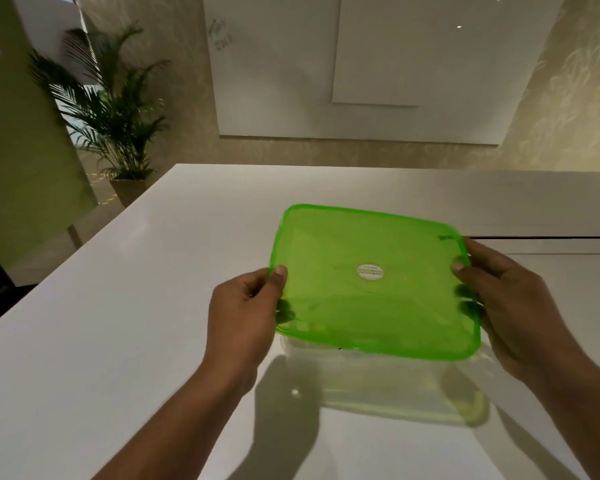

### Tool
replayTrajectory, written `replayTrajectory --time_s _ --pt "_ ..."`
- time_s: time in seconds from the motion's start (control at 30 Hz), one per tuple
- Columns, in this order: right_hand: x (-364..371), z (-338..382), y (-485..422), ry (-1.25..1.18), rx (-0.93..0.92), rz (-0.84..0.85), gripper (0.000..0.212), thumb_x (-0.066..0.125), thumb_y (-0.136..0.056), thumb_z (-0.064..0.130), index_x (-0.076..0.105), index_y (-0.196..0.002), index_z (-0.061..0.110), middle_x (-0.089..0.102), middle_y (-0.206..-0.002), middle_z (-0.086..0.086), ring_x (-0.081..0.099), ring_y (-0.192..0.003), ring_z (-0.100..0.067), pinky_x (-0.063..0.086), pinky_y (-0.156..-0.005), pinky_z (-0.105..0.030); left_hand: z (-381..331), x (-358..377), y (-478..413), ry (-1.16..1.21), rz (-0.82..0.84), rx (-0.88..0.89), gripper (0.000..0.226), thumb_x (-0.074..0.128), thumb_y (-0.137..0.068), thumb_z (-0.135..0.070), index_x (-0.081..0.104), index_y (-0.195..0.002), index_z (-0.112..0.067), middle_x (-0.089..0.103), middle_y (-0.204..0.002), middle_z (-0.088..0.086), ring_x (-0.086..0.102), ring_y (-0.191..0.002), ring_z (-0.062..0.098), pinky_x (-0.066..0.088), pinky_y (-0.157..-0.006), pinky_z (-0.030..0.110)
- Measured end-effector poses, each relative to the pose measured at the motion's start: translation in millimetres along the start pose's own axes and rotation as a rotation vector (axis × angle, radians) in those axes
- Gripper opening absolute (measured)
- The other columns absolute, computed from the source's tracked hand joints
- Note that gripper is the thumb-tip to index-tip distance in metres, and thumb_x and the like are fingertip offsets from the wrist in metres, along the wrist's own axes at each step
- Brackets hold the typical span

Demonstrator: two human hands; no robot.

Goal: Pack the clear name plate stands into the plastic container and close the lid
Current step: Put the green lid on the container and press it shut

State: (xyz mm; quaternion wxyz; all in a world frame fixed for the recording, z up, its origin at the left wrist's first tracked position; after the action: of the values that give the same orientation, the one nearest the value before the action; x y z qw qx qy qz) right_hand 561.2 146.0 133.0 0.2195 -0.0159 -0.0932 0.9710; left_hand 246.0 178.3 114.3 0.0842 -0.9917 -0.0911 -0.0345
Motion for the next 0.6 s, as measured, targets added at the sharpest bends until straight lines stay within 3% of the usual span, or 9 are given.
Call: replayTrajectory --time_s 0.07,0.1,0.2,0.43,0.5,0.57,0.6 --pt "-4 -10 -5 0.132 0.004 -0.012 0.042 0.067 -0.085 0.011 0.065 -0.124 0.027 0.072 -0.109 0.003 0.060 -0.070 -0.013 0.046 -0.060 -0.030 1 -1 1 -0.213 0.061 0.060 0.024 0.069 -0.090 -0.034 0.080 -0.069 -0.033 0.075 -0.065 -0.015 0.065 -0.055 0.002 0.049 -0.058 0.018" --pt "-6 -14 -10 0.167 0.021 -0.016 0.043 0.068 -0.085 0.012 0.064 -0.125 0.025 0.071 -0.112 0.003 0.062 -0.074 -0.014 0.046 -0.061 -0.031 1 -1 1 -0.298 0.094 0.075 0.023 0.069 -0.088 -0.039 0.081 -0.072 -0.028 0.069 -0.059 -0.014 0.059 -0.050 0.006 0.045 -0.056 0.019" --pt "-5 -23 -22 0.220 0.051 -0.001 0.044 0.069 -0.085 0.013 0.063 -0.127 0.023 0.069 -0.113 0.003 0.065 -0.079 -0.015 0.047 -0.059 -0.029 6 0 -2 -0.500 0.116 0.120 0.040 0.069 -0.086 -0.044 0.076 -0.070 -0.008 0.033 -0.042 -0.009 0.027 -0.043 0.010 0.027 -0.047 0.026" --pt "3 -29 -39 0.298 0.028 -0.029 0.033 0.074 -0.082 0.013 0.069 -0.114 0.020 0.063 -0.084 0.000 0.060 -0.066 -0.014 0.047 -0.053 -0.028 13 7 -3 -0.692 0.093 0.116 0.041 0.063 -0.087 -0.052 0.071 -0.067 -0.017 0.044 -0.042 -0.006 0.042 -0.043 0.009 0.037 -0.051 0.029" --pt "4 -29 -40 0.296 0.023 -0.021 0.028 0.074 -0.082 0.014 0.070 -0.109 0.020 0.063 -0.085 -0.004 0.060 -0.067 -0.014 0.048 -0.055 -0.027 13 8 -3 -0.710 0.086 0.146 0.036 0.061 -0.088 -0.053 0.078 -0.093 -0.021 0.056 -0.053 -0.005 0.055 -0.056 0.012 0.044 -0.059 0.030" --pt "3 -30 -41 0.290 0.020 -0.013 0.028 0.075 -0.081 0.015 0.070 -0.108 0.021 0.065 -0.087 -0.004 0.060 -0.069 -0.013 0.048 -0.060 -0.027 13 8 -3 -0.675 0.054 0.161 0.049 0.063 -0.089 -0.050 0.067 -0.125 -0.017 0.063 -0.062 -0.005 0.060 -0.071 0.013 0.043 -0.070 0.027" --pt "3 -31 -41 0.296 0.015 -0.011 0.030 0.075 -0.081 0.014 0.071 -0.109 0.020 0.066 -0.086 -0.002 0.060 -0.070 -0.011 0.046 -0.062 -0.026 15 7 -4 -0.666 0.054 0.154 0.053 0.063 -0.089 -0.049 0.063 -0.130 -0.015 0.063 -0.063 -0.006 0.061 -0.073 0.013 0.044 -0.072 0.027"
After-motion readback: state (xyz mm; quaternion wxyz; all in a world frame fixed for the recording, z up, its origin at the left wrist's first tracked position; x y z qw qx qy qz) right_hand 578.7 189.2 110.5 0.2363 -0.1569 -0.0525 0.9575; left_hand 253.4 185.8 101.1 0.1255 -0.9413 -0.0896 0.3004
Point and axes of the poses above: each hand's wrist, its own y-axis away from the middle knuckle, its own x-axis out of the palm, z = x × y, the point moved 5 cm from there along -y, towards the middle knuckle
